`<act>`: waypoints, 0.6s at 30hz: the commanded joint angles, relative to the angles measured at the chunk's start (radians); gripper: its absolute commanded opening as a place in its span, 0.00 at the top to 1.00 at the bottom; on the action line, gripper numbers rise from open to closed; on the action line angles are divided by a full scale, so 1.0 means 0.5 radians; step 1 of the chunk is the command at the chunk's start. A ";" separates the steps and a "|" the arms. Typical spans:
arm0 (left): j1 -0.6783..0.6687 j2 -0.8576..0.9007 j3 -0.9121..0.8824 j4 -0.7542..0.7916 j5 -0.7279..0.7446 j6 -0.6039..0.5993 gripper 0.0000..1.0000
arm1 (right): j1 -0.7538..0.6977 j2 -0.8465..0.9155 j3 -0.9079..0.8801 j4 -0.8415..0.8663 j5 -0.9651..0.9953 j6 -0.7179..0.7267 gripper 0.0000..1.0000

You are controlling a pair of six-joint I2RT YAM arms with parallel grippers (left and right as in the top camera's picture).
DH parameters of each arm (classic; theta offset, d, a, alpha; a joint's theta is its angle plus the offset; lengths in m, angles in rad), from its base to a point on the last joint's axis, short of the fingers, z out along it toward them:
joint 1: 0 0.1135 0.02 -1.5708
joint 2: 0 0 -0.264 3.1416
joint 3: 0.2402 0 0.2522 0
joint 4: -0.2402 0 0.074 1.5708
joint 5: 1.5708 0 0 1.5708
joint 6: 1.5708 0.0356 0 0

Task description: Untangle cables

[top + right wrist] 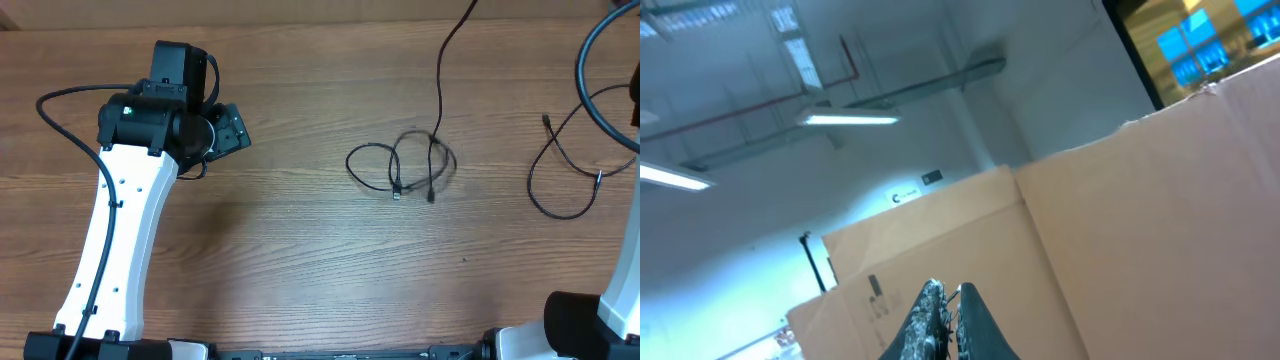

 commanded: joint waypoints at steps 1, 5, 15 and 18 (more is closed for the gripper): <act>-0.002 -0.057 0.026 0.001 0.023 0.039 0.19 | -0.003 -0.005 0.031 -0.127 0.098 -0.002 0.96; -0.002 -0.056 0.026 0.000 0.023 0.040 0.19 | -0.006 -0.005 0.031 -0.611 0.184 -0.390 0.96; -0.002 -0.056 0.025 -0.008 0.022 0.050 0.19 | -0.006 0.044 0.031 -2.258 1.280 -1.541 0.96; -0.002 -0.056 0.014 -0.008 0.022 0.062 0.20 | -0.007 0.047 0.031 -2.512 1.928 -1.544 0.96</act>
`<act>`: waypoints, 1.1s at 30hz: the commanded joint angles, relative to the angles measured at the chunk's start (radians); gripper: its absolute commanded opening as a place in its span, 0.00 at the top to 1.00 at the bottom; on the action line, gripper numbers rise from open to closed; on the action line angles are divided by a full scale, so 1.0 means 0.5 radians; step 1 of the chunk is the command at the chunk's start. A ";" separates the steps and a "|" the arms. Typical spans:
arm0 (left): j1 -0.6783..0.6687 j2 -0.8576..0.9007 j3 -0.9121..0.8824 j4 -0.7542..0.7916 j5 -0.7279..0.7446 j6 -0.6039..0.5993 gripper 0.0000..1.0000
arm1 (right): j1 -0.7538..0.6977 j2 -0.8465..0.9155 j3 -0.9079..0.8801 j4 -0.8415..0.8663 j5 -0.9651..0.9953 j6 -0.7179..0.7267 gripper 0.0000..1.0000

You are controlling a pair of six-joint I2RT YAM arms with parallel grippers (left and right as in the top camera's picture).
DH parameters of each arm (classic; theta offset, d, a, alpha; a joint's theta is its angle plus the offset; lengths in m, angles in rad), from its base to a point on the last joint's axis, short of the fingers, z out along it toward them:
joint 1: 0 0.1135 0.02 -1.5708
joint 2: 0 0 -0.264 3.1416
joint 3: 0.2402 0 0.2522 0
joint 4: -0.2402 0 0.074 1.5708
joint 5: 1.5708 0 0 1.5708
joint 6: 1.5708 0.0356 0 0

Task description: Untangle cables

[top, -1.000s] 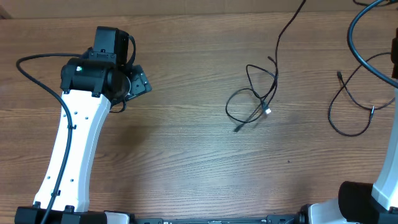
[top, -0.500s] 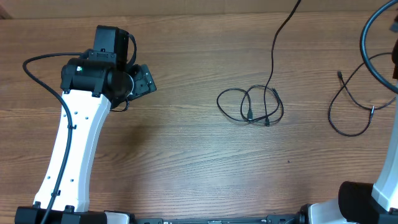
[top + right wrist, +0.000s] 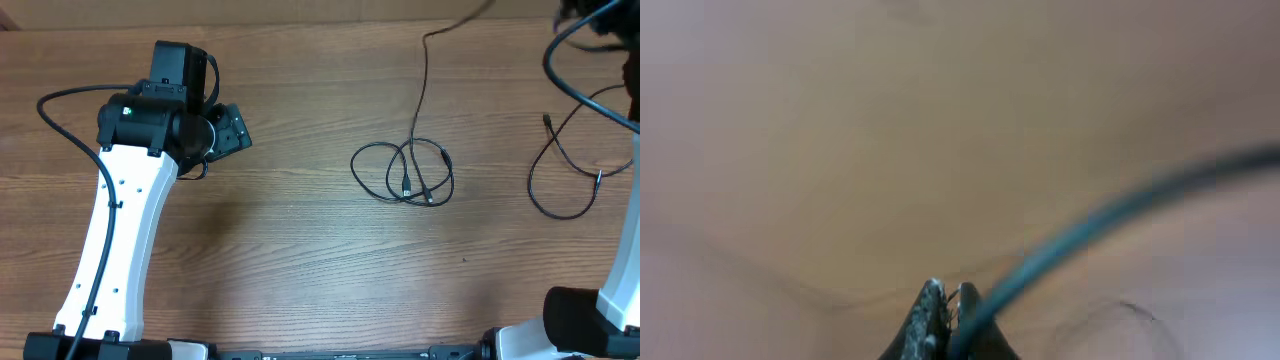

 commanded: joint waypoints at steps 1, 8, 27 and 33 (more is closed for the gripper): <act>-0.002 -0.053 0.009 -0.005 0.000 0.055 0.20 | -0.011 0.011 0.018 -0.195 1.095 -0.232 0.96; -0.002 -0.053 -0.094 0.050 0.002 0.053 0.20 | -0.114 0.032 0.012 -0.671 2.103 0.013 0.96; -0.002 -0.053 -0.120 0.046 0.008 0.054 0.21 | -0.842 0.375 -0.159 -0.905 1.446 0.114 0.96; -0.002 -0.053 -0.120 0.040 0.008 0.054 0.21 | -0.877 0.482 -0.159 -0.896 1.358 0.089 0.96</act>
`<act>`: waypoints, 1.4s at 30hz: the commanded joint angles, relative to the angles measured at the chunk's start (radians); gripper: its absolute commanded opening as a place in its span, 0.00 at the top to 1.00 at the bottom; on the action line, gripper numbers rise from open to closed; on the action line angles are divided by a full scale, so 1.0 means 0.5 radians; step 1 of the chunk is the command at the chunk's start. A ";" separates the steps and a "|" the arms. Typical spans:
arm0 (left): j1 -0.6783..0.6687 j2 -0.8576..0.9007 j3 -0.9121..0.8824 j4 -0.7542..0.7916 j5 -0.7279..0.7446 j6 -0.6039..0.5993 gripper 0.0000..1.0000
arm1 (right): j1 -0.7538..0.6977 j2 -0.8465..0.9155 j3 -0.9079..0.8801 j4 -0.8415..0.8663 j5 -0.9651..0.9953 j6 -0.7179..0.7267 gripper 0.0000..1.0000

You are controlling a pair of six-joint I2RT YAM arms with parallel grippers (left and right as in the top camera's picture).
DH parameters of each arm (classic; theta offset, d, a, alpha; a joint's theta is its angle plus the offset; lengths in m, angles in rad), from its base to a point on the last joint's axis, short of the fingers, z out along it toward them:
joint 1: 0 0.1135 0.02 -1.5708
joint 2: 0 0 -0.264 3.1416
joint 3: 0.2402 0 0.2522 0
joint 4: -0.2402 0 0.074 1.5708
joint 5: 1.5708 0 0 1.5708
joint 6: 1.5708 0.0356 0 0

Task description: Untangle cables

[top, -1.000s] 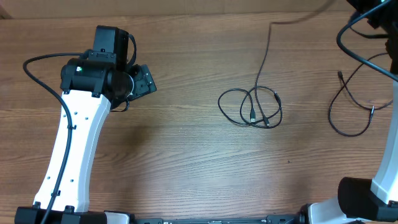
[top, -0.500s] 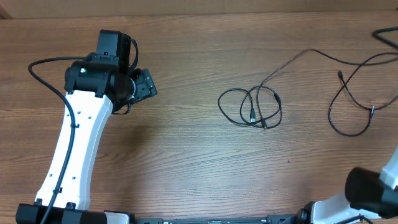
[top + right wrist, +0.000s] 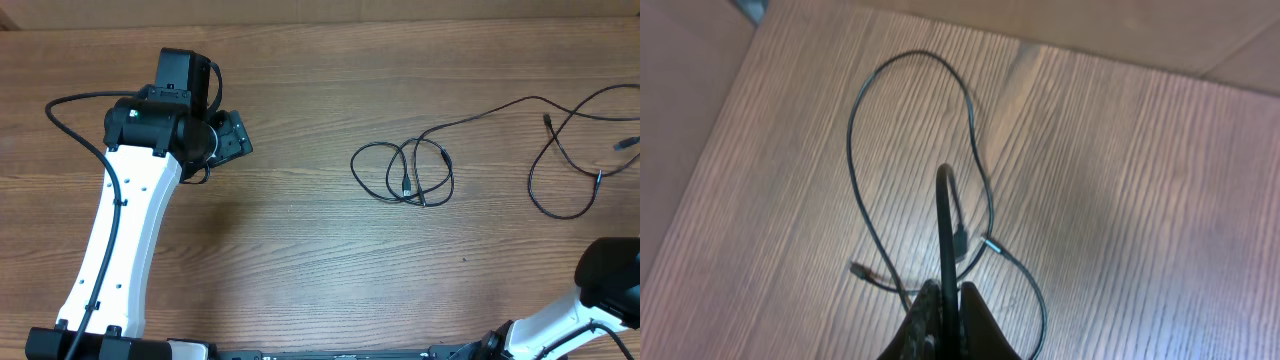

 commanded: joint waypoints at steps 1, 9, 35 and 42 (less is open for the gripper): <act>-0.002 -0.051 -0.006 -0.006 0.008 0.053 0.22 | -0.002 0.060 -0.011 -0.002 -0.097 -0.034 0.96; -0.002 -0.051 -0.006 -0.006 0.008 0.053 0.21 | 0.005 0.115 -0.037 -0.017 -0.784 -0.449 0.19; -0.002 -0.052 -0.006 -0.018 0.007 0.054 0.21 | 1.003 0.116 -0.903 -0.015 -1.062 -0.977 0.16; -0.002 -0.051 -0.006 -0.020 0.008 0.054 0.21 | 1.230 0.116 -1.405 0.484 -1.060 -0.976 0.30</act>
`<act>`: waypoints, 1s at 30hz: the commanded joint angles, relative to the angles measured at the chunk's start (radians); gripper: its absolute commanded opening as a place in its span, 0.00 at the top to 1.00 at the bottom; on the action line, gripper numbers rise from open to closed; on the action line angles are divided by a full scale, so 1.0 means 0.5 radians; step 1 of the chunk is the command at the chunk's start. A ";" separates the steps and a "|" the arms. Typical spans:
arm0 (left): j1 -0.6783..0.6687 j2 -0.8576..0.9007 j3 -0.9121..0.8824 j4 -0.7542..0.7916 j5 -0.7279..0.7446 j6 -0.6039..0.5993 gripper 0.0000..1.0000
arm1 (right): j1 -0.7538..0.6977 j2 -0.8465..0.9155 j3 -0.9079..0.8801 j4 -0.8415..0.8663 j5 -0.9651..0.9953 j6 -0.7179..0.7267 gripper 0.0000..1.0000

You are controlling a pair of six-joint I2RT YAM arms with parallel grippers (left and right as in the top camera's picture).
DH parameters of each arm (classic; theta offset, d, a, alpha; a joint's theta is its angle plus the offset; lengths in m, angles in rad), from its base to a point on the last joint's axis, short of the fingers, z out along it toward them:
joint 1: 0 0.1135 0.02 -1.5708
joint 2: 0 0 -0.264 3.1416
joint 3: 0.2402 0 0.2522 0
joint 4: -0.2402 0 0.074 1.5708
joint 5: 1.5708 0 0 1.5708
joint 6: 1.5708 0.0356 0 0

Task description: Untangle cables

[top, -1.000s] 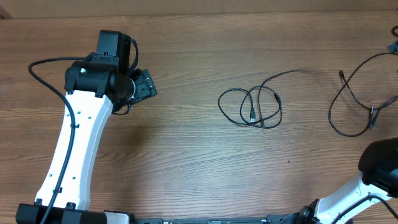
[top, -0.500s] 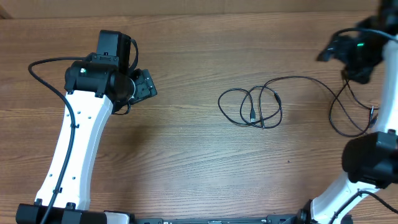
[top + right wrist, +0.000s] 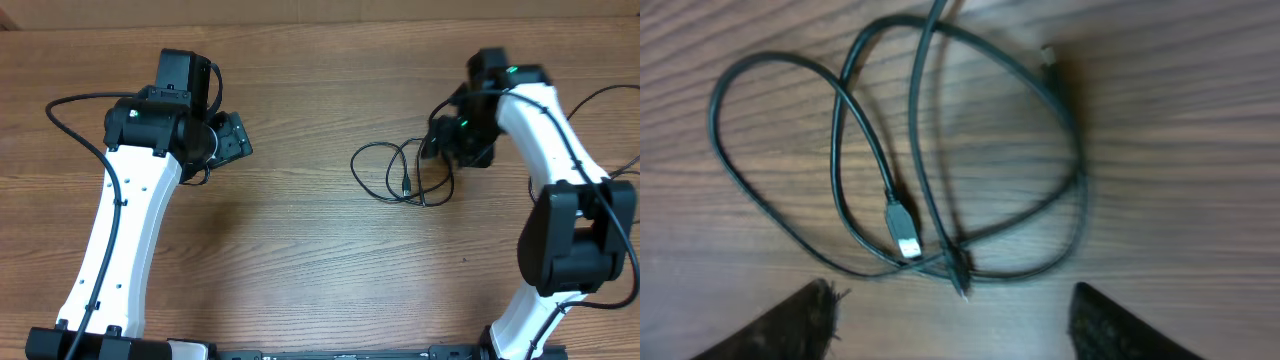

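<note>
A thin black cable lies in tangled loops on the wooden table, right of centre. In the right wrist view the loops cross one another, with a silver USB plug inside them and a second end beside it. My right gripper hangs over the right side of the tangle. It is open wide with nothing between its fingertips. A strand runs from the tangle up under the right arm. My left gripper is far to the left, away from the cable; its jaws are unclear.
More black cable shows at the right edge of the table, a strand behind the right arm and a piece lower down. The left arm crosses the left side of the table.
My right gripper was shut on a cable strand near the table's right edge, out of the overhead view. Now it is open over the tangle and holds nothing. The left arm has not moved.
My right gripper first held a strand high, its camera facing the ceiling, the cable running off the top. The tangle then shifted slightly. Later the strand lay stretched out to the right. The gripper has let go and now stands open above the loops.
</note>
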 commanded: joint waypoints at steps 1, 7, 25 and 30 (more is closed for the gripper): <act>-0.002 -0.051 -0.004 0.002 0.007 0.049 0.21 | 0.084 -0.002 -0.176 0.170 0.022 -0.005 0.33; -0.002 -0.051 -0.004 0.002 0.007 0.049 0.21 | 0.166 -0.002 -0.430 0.604 0.190 0.217 0.38; -0.005 -0.050 -0.004 -0.020 0.007 0.048 0.21 | 0.172 -0.002 -0.638 1.077 0.199 0.448 0.70; -0.005 -0.050 -0.004 -0.028 0.007 0.049 0.21 | 0.172 -0.003 -0.632 1.076 0.150 0.477 0.96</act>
